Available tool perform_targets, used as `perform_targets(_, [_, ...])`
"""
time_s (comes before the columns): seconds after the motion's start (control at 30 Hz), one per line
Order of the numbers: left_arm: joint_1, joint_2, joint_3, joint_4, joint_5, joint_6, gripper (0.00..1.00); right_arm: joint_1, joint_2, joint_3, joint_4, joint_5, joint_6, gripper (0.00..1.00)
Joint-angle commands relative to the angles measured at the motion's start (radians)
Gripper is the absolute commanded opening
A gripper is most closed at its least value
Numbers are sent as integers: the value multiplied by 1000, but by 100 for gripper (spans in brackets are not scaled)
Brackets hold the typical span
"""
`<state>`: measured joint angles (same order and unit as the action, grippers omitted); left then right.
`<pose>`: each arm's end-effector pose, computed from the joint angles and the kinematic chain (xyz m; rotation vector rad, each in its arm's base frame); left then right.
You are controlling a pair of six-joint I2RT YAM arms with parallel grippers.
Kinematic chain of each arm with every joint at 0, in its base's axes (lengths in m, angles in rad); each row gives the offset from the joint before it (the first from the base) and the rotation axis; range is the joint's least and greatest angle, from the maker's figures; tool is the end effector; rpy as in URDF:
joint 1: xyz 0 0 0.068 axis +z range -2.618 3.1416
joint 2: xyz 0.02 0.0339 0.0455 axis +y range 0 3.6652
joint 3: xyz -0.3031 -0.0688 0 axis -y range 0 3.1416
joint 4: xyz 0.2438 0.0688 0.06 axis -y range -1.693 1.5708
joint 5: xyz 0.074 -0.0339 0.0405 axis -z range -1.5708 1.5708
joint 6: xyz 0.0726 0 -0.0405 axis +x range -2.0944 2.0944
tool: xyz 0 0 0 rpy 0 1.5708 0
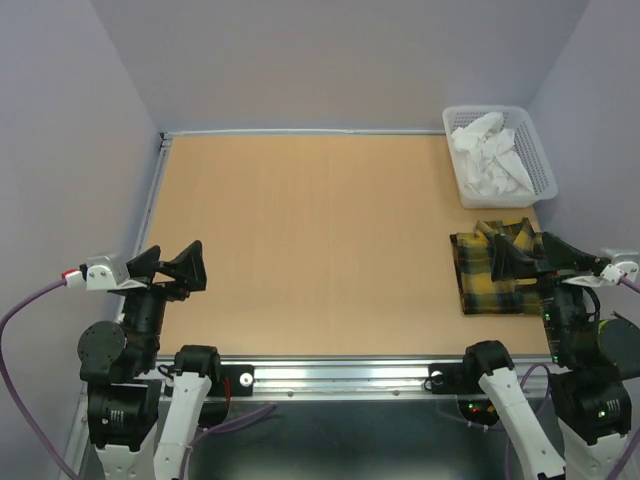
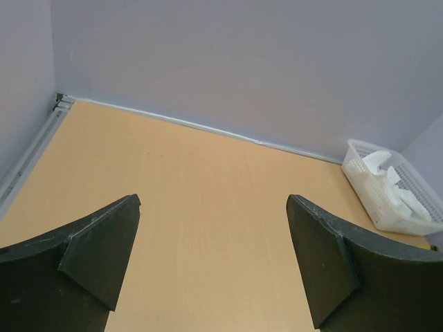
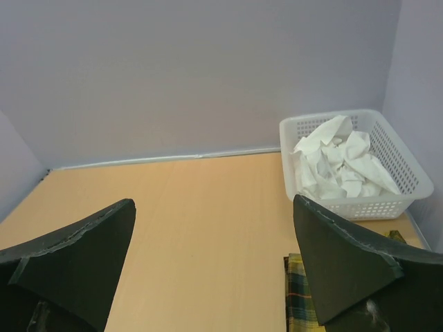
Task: Fold and stack the long sleeve shirts
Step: Grab the shirt from the pile
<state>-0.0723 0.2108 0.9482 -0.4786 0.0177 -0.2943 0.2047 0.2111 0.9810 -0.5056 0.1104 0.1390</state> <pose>0.0053 -0.0017 0.4228 -0.1310 1.3125 -0.3238 -0.0003 -0.0082 0.4280 0.0514 1.3104 0.2210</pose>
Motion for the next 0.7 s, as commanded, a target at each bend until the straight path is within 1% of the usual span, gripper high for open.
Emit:
perform_targets(0.0, [0, 44, 7, 17, 19, -12, 99, 4, 24, -27, 15, -6, 20, 100])
perform_targets(0.17, [0, 96, 38, -8, 24, -42, 99, 5, 79, -41, 15, 3, 79, 100])
perform_targets(0.3, [0, 159, 79, -67, 30, -72, 99, 5, 195, -28, 15, 0, 119, 100])
perform_targets(0.33, [0, 168, 86, -77, 39, -75, 99, 5, 258, -24, 16, 3, 126, 100])
perform_targets(0.4, [0, 200, 96, -104, 57, -81, 99, 5, 325, 4, 16, -9, 148, 100])
perform_targets(0.43, [0, 209, 107, -116, 57, -85, 99, 5, 409, 16, 16, -3, 155, 100])
perform_targets(0.47, [0, 220, 112, -132, 59, -89, 99, 5, 451, 33, 16, 1, 172, 100])
perform_targets(0.53, [0, 243, 115, -147, 53, -118, 99, 5, 549, 92, 15, 3, 174, 100])
perform_targets(0.57, [0, 252, 110, -147, 51, -129, 99, 5, 641, 114, 13, 20, 192, 100])
perform_targets(0.63, [0, 257, 98, -140, 60, -150, 99, 4, 726, 165, 0, 67, 223, 100])
perform_targets(0.67, [0, 260, 95, -135, 67, -155, 99, 5, 773, 207, -2, 131, 234, 100])
